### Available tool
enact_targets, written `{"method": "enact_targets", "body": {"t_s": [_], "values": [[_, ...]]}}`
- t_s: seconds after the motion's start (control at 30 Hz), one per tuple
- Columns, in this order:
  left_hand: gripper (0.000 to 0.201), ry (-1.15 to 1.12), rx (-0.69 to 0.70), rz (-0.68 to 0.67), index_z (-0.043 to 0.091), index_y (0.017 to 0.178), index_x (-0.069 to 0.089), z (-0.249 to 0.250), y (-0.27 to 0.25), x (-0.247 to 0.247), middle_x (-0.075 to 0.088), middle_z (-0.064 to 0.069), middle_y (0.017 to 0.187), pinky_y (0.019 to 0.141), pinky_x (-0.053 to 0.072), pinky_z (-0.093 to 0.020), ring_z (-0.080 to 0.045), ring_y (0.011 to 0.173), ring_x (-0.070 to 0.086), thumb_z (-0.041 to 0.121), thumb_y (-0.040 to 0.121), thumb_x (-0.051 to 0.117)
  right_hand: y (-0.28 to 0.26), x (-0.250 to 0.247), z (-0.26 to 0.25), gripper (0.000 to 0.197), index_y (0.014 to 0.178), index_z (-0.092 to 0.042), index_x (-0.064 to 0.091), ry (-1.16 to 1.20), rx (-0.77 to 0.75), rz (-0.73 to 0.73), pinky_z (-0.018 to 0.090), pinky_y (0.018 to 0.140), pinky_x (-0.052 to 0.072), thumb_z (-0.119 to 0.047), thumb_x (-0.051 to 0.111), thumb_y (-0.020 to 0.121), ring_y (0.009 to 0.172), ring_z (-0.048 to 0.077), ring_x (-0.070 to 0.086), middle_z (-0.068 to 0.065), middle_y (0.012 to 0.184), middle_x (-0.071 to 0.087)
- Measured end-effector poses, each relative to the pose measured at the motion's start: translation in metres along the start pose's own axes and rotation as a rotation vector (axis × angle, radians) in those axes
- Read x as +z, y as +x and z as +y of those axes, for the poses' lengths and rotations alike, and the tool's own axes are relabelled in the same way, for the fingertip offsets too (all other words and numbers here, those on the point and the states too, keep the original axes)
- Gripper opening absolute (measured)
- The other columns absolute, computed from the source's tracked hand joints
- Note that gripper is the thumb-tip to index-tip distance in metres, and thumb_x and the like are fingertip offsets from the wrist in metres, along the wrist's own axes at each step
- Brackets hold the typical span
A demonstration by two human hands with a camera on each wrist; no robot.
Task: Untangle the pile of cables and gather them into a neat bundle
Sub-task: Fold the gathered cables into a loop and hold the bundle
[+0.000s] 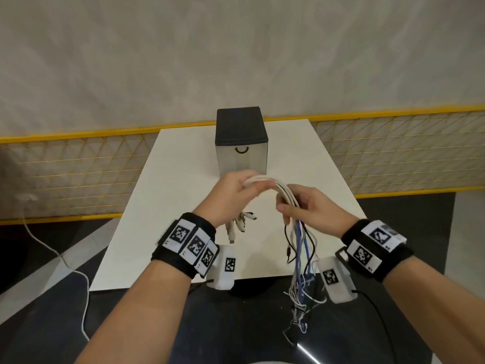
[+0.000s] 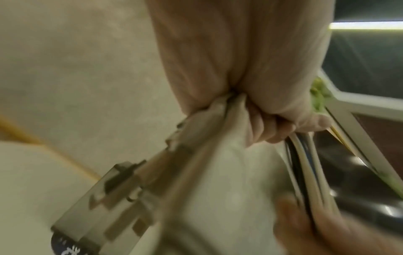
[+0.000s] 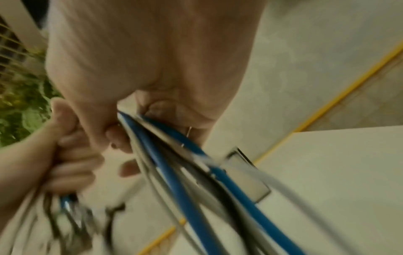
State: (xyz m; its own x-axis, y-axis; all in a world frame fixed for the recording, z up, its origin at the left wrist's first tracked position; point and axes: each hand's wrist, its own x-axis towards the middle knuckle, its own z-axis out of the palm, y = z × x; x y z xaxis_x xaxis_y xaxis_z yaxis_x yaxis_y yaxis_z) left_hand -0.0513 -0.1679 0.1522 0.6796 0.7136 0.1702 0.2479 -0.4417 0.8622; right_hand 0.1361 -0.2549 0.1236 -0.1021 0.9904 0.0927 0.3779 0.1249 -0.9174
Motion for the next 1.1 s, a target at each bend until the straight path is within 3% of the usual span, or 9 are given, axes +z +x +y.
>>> {"method": "enact_targets", "body": {"t_s": [0.17, 0.23, 0.33, 0.53, 0.67, 0.8, 0.9, 1.03, 1.1], "values": [[0.023, -0.327, -0.084, 0.297, 0.023, 0.086, 0.068, -0.006, 0.003, 0.006, 0.04, 0.012, 0.054, 0.045, 0.031, -0.023, -0.007, 0.047, 0.032, 0.041, 0.094, 0.056, -0.014, 0.015, 0.032, 0.013, 0.101, -0.002, 0.051, 0.072, 0.076, 0.105, 0.043, 0.082, 0.05, -0.015, 0.049, 0.098, 0.069, 0.018, 0.064, 0.01, 0.078, 0.053], [0.027, -0.333, -0.109, 0.34, 0.021, 0.081, 0.063, -0.008, 0.005, 0.013, 0.038, 0.005, 0.054, 0.045, 0.03, -0.025, -0.01, 0.046, 0.03, 0.042, 0.096, 0.055, -0.009, 0.023, 0.033, 0.011, 0.1, -0.008, 0.048, 0.144, 0.079, 0.174, 0.041, 0.07, 0.053, -0.017, 0.044, 0.1, 0.058, 0.012, 0.049, -0.001, 0.071, 0.044], [0.02, -0.276, -0.118, 0.33, 0.025, 0.096, 0.067, -0.013, 0.01, 0.022, 0.046, 0.014, 0.051, 0.046, 0.033, -0.025, -0.006, 0.045, 0.035, 0.044, 0.092, 0.059, 0.001, 0.032, 0.024, 0.01, 0.094, -0.017, 0.045, 0.256, 0.104, 0.272, 0.026, 0.048, 0.033, -0.022, 0.039, 0.102, 0.051, 0.009, 0.031, -0.005, 0.067, 0.037], [0.059, -0.343, -0.169, 0.272, 0.019, 0.117, 0.064, -0.013, 0.006, 0.045, 0.036, 0.004, 0.056, 0.047, 0.03, -0.025, -0.008, 0.045, 0.031, 0.049, 0.069, 0.08, 0.022, 0.038, 0.001, 0.011, 0.099, -0.025, 0.045, 0.113, 0.003, 0.306, 0.016, 0.048, 0.035, -0.017, 0.038, 0.101, 0.045, 0.0, 0.041, -0.012, 0.063, 0.044], [0.029, -0.413, -0.213, 0.313, 0.012, 0.089, 0.068, -0.003, 0.008, 0.054, 0.05, 0.017, 0.047, 0.045, 0.038, -0.012, 0.003, 0.041, 0.047, 0.031, 0.074, 0.084, 0.026, 0.046, -0.006, 0.029, 0.118, -0.008, 0.052, -0.089, -0.095, 0.265, 0.017, 0.078, 0.05, 0.004, 0.039, 0.094, 0.088, 0.003, 0.063, 0.001, 0.094, 0.064], [0.031, -0.538, -0.335, 0.382, 0.017, 0.066, 0.06, -0.004, 0.007, 0.057, 0.043, 0.01, 0.046, 0.044, 0.033, -0.02, -0.006, 0.04, 0.039, 0.037, 0.079, 0.08, 0.027, 0.044, -0.011, 0.019, 0.079, -0.01, 0.051, -0.408, -0.034, 0.13, 0.03, 0.059, 0.04, -0.002, 0.04, 0.093, 0.062, 0.015, 0.055, 0.003, 0.067, 0.055], [0.023, -0.546, -0.323, 0.427, 0.011, 0.084, 0.073, -0.006, 0.009, 0.057, 0.066, 0.007, 0.062, 0.054, 0.048, -0.023, -0.006, 0.055, 0.062, 0.034, 0.082, 0.076, 0.027, 0.038, -0.012, 0.011, 0.097, -0.006, 0.053, -0.33, -0.09, 0.072, 0.03, 0.066, 0.047, -0.001, 0.045, 0.092, 0.077, 0.02, 0.06, 0.01, 0.084, 0.06], [0.014, -0.549, -0.294, 0.631, 0.011, 0.084, 0.073, -0.001, 0.014, 0.056, 0.072, 0.004, 0.071, 0.069, 0.057, -0.027, -0.009, 0.069, 0.07, 0.023, 0.089, 0.068, 0.021, 0.037, -0.004, 0.052, 0.13, -0.015, 0.047, -0.075, -0.132, 0.081, 0.021, 0.094, 0.046, 0.0, 0.063, 0.083, 0.11, 0.007, 0.057, 0.003, 0.126, 0.049], [0.018, -0.569, -0.284, 0.671, 0.011, 0.079, 0.068, 0.001, 0.017, 0.053, 0.069, 0.006, 0.067, 0.069, 0.056, -0.027, -0.009, 0.066, 0.068, 0.022, 0.093, 0.064, 0.018, 0.043, -0.002, 0.057, 0.126, -0.023, 0.046, 0.062, -0.113, 0.168, 0.021, 0.084, 0.05, 0.004, 0.067, 0.08, 0.094, 0.008, 0.064, 0.004, 0.128, 0.043]]}}
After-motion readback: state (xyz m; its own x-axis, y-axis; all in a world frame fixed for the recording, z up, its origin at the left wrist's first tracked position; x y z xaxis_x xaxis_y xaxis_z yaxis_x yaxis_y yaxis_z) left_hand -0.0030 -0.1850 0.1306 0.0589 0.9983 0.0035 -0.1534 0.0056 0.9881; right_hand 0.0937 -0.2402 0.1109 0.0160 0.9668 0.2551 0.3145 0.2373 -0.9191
